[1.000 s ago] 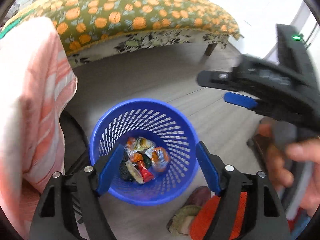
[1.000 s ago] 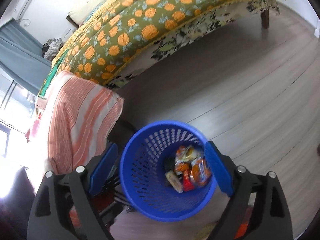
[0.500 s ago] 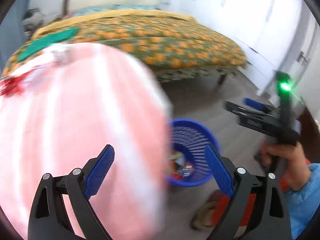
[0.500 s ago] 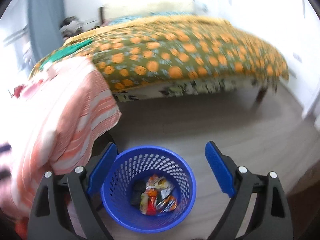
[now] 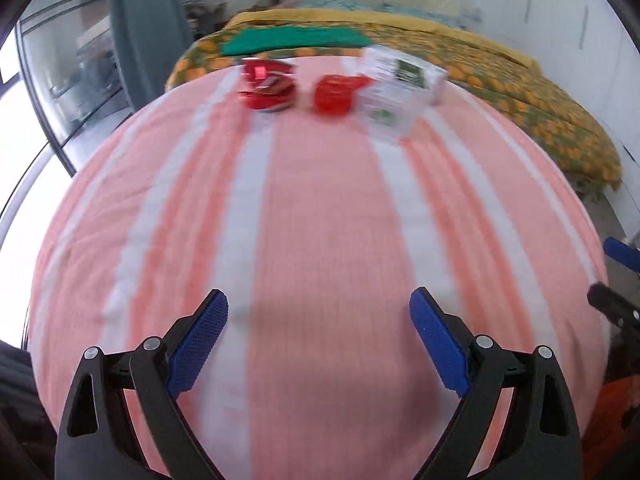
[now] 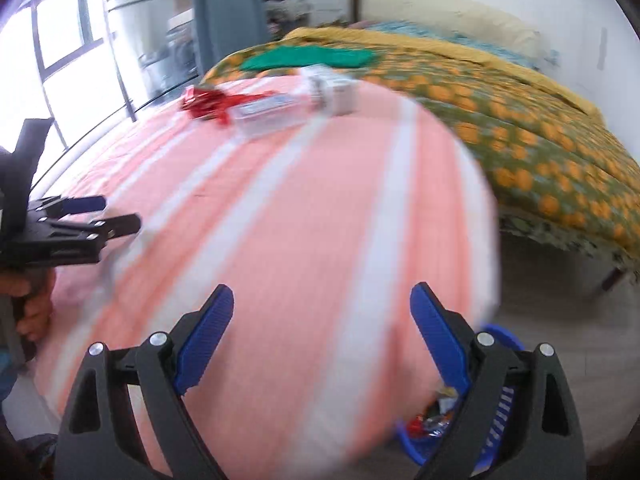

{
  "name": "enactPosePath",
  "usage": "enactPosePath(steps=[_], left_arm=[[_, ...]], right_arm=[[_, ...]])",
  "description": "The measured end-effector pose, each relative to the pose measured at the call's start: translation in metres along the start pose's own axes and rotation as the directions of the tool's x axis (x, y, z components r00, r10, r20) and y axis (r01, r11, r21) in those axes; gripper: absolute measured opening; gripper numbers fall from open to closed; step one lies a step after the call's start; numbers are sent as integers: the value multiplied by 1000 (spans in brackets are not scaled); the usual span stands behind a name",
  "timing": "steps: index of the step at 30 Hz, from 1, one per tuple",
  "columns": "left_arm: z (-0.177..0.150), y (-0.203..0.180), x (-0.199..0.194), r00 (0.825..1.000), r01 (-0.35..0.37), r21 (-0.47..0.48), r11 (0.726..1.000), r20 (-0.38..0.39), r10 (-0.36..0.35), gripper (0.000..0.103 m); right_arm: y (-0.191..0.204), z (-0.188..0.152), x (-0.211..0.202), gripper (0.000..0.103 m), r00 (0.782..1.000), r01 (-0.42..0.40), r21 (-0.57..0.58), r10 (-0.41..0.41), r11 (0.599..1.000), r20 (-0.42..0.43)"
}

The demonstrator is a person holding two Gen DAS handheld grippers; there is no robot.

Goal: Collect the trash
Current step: 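Move both tools back over the table toward the remaining trash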

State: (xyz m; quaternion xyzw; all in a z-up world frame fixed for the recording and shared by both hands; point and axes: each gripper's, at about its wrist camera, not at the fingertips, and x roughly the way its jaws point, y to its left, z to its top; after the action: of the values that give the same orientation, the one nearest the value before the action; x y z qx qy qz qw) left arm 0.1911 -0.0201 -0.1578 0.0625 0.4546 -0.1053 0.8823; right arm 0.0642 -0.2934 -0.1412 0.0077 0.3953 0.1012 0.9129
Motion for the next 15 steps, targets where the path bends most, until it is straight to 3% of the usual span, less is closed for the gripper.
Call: enactPosePath(steps=[6,9,15], left_arm=[[18,41,15,997,-74,-13,997,-6,74,91],[17,51,17,999,-35,-52,998,-16,34,94],[16,46,19,999,-40,-53,998,-18,39,96]], right_arm=[[29,28,40,88,995,-50,23,52,998,-88],[32,40,56,88,992,-44,36,48,998,-117],[31,93,88,88,994,-4,130,18,992,-107]])
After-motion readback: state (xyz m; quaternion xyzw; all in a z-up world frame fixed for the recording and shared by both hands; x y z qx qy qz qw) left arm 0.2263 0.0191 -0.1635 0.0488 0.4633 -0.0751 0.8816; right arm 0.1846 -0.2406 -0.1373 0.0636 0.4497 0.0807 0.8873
